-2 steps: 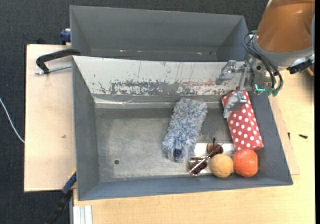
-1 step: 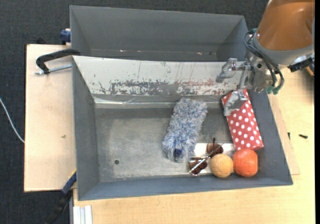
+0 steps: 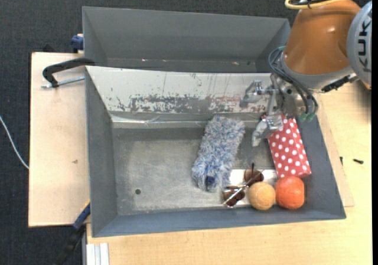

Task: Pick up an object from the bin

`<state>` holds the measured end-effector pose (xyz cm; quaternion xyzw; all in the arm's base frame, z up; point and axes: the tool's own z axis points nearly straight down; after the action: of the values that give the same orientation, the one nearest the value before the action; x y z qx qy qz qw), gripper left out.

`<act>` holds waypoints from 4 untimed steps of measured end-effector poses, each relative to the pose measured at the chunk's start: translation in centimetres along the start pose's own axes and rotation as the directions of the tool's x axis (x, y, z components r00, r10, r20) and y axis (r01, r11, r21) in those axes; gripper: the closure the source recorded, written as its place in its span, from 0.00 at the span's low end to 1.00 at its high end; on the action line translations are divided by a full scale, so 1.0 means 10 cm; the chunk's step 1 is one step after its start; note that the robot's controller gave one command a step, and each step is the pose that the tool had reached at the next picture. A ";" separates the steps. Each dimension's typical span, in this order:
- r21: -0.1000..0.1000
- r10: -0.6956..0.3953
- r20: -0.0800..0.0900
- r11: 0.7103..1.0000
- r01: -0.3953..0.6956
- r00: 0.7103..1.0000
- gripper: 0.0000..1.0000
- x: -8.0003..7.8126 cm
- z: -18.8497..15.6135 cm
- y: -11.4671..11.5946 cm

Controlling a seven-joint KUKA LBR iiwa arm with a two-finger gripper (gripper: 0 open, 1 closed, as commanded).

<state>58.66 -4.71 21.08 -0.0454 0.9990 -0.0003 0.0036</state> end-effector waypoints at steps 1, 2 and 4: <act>-0.001 -0.350 0.000 0.937 0.350 0.937 0.00 -0.08 0.89 0.31; -0.005 -0.432 -0.003 0.902 0.432 0.902 0.00 -0.07 1.02 0.39; -0.001 -0.738 0.002 0.675 0.738 0.675 1.00 -0.12 1.35 0.61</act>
Offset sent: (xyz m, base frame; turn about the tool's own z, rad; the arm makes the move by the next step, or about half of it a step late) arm 0.0052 0.0461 -0.0629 -0.3599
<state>59.38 1.44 7.54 -0.4443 0.8959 -0.0012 0.0037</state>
